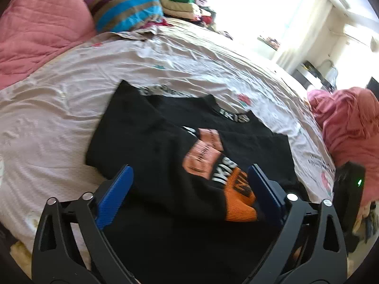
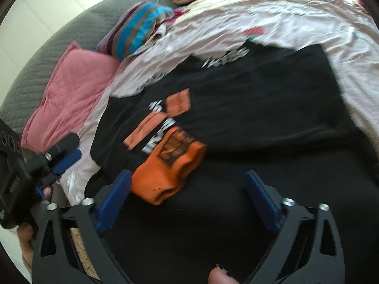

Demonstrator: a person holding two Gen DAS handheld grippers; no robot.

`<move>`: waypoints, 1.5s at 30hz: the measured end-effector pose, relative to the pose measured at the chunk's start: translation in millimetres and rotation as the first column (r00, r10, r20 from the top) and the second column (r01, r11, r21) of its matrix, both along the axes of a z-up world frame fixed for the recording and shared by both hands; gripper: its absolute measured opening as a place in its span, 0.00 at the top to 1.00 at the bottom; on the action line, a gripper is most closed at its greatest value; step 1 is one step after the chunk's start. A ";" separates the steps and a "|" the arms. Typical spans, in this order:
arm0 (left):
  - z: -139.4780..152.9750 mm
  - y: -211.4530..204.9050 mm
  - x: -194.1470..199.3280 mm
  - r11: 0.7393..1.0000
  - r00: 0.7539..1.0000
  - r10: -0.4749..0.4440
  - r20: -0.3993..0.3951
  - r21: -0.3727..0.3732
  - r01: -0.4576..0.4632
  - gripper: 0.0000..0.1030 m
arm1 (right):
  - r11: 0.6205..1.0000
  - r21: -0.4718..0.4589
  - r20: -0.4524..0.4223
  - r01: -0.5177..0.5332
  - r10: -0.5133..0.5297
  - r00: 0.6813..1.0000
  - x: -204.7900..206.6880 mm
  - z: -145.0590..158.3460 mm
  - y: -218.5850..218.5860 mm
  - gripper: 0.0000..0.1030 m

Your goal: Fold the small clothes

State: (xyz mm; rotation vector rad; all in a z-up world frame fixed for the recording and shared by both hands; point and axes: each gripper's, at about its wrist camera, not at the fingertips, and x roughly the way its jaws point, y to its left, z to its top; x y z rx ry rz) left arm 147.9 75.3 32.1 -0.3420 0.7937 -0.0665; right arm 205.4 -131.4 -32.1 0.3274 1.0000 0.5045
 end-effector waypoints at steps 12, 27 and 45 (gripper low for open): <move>4.8 41.0 -13.6 0.995 0.996 0.085 0.017 -0.051 -0.084 0.09 | 0.996 -0.033 0.143 -0.079 0.083 0.986 17.0 28.1 45.8 0.91; 8.3 45.2 -19.1 0.995 0.996 0.085 0.030 -0.062 -0.083 0.09 | 0.987 -0.162 0.490 0.002 0.079 0.868 38.3 135.3 -0.3 0.92; 5.0 13.8 3.8 1.000 1.000 0.023 0.007 -0.005 -0.023 0.09 | 0.958 -0.245 0.380 0.150 -0.047 0.924 44.7 60.9 -63.2 0.92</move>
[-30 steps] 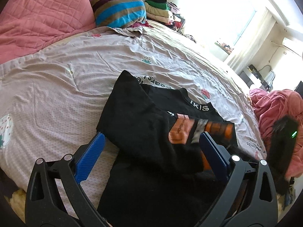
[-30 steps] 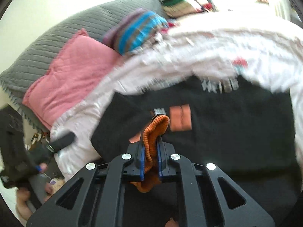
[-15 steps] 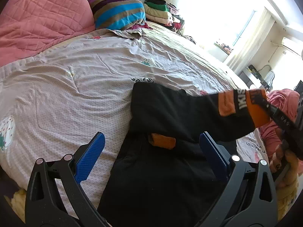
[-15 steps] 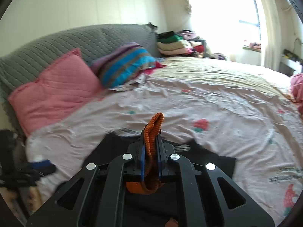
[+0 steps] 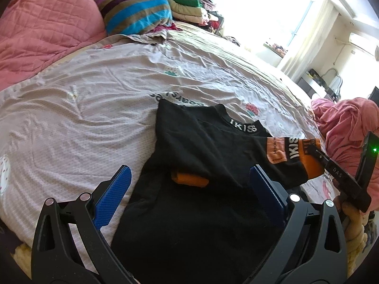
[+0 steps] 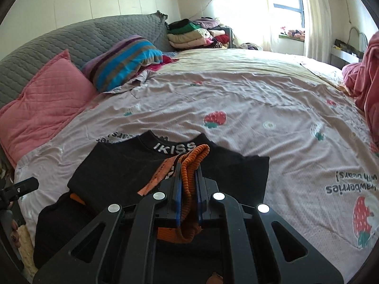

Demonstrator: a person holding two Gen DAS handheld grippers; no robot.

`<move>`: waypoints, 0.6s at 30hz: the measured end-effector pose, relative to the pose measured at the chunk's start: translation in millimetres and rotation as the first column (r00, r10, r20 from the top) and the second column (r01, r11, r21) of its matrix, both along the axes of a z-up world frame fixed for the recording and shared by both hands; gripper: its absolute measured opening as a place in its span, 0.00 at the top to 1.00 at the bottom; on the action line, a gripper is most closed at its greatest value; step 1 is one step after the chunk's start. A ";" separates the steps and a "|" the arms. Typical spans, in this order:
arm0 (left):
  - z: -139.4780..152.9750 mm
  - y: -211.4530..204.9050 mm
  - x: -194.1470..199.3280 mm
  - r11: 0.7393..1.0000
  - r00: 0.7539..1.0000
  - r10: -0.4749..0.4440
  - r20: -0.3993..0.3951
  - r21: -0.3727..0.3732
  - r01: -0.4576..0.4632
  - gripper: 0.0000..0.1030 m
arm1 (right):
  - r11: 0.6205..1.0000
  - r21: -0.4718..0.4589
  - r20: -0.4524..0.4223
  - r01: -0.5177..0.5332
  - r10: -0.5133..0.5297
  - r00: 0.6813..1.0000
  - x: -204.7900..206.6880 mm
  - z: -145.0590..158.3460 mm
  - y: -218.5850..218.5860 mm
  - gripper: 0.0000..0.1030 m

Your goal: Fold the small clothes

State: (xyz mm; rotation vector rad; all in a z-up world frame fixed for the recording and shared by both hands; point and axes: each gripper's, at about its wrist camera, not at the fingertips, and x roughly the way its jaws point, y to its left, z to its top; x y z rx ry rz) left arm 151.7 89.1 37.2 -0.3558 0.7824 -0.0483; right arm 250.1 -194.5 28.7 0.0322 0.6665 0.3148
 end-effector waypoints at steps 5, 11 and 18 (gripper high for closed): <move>-2.8 -14.2 15.4 0.999 1.000 -0.025 -0.013 0.027 0.025 0.09 | 1.000 0.006 -0.020 0.007 -0.007 1.000 3.3 -7.6 -4.6 0.92; -10.8 -23.2 31.3 0.998 0.998 -0.044 -0.041 0.040 0.045 0.09 | 1.000 0.010 -0.043 0.013 -0.013 0.999 4.8 -14.1 -8.1 0.91; -16.4 -28.0 40.9 0.997 0.997 -0.057 -0.059 0.052 0.060 0.09 | 0.999 0.017 -0.055 0.046 -0.045 0.997 6.6 -18.4 -18.2 0.91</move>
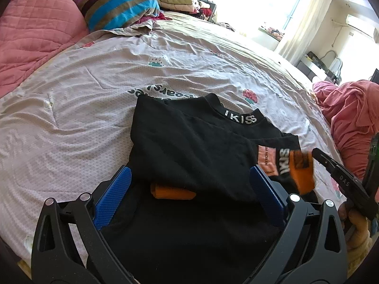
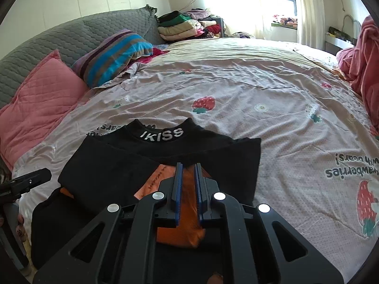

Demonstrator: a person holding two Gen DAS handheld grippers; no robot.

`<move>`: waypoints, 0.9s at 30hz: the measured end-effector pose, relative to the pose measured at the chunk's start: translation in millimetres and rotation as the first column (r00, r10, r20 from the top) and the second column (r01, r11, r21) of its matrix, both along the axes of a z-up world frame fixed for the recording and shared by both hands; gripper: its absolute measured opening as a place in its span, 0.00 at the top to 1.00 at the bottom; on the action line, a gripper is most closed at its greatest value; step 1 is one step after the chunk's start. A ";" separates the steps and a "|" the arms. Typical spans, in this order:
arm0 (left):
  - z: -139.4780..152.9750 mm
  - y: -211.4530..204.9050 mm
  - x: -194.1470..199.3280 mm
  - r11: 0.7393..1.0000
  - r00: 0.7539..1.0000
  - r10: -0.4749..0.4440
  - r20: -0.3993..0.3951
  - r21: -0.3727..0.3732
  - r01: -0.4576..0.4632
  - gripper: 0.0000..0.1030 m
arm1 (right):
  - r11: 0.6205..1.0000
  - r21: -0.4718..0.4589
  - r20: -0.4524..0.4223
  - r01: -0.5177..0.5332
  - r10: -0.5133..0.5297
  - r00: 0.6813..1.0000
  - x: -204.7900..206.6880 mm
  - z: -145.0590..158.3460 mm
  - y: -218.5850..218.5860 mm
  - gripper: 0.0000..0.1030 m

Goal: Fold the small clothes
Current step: 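Lower the cuff flat onto the shirt and open the right gripper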

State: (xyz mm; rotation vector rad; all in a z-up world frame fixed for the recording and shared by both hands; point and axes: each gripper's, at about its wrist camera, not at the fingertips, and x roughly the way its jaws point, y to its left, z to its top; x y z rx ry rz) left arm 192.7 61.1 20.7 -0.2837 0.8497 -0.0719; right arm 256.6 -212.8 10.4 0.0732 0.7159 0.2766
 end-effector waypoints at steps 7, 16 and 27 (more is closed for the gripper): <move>-3.2 -7.0 13.2 1.000 1.000 -0.024 -0.014 0.017 0.024 0.09 | 1.000 0.000 -0.003 -0.004 0.004 1.000 -3.8 0.2 1.0 0.84; -21.1 -17.8 26.7 0.995 0.994 -0.078 -0.070 0.063 0.083 0.22 | 0.995 -0.031 -0.051 -0.094 0.092 0.994 -9.1 -15.3 31.2 0.71; -56.2 -14.2 25.1 0.992 0.985 -0.089 -0.146 0.081 0.102 0.25 | 0.979 -0.042 -0.104 -0.198 0.192 0.976 -14.4 -31.4 64.6 0.58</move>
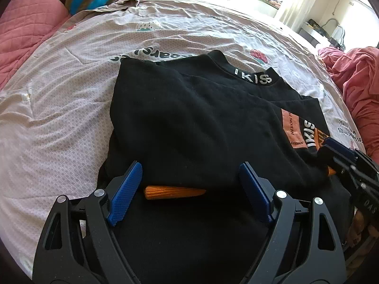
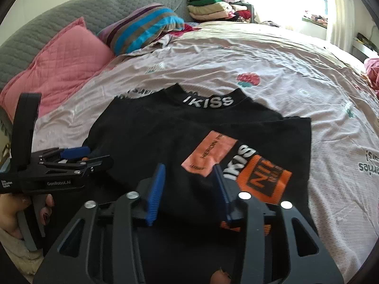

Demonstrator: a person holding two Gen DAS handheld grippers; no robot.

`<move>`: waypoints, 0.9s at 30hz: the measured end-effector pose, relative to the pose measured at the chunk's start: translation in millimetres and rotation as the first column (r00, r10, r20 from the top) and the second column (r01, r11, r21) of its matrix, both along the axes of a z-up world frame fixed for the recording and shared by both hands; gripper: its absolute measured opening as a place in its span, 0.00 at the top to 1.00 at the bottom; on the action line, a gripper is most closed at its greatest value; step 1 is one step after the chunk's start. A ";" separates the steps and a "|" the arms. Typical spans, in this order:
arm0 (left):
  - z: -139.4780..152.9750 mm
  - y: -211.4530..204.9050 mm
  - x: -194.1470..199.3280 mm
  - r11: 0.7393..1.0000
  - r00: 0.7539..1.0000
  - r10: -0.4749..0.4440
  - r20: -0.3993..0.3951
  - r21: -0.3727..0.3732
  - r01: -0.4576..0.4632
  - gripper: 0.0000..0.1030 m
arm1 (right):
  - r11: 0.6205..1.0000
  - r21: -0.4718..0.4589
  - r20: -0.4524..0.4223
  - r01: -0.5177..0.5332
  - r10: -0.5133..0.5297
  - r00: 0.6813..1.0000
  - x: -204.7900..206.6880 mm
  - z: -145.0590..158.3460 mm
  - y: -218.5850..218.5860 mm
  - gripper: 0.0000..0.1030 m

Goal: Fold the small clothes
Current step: 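Lower the cuff flat onto the shirt and open the right gripper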

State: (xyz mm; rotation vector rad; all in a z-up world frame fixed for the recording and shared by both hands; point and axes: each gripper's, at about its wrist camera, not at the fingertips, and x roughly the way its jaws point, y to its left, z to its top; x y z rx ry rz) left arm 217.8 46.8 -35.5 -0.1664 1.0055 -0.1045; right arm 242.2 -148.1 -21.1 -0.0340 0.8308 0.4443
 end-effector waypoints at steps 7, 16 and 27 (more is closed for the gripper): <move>-1.2 1.5 -3.4 1.000 1.000 -0.006 0.011 -0.014 0.006 0.25 | 0.999 -0.048 -0.063 0.006 -0.009 0.998 2.5 -26.6 -2.3 0.58; 1.0 -1.1 -8.8 1.000 1.000 -0.015 0.011 -0.016 0.015 0.24 | 0.999 -0.024 -0.038 0.025 -0.026 0.999 -5.4 -18.5 -1.1 0.47; 12.5 4.2 -20.3 0.999 0.999 0.013 0.036 -0.031 -0.012 0.23 | 0.997 0.003 -0.017 0.074 -0.074 0.997 -13.2 -4.9 -17.9 0.31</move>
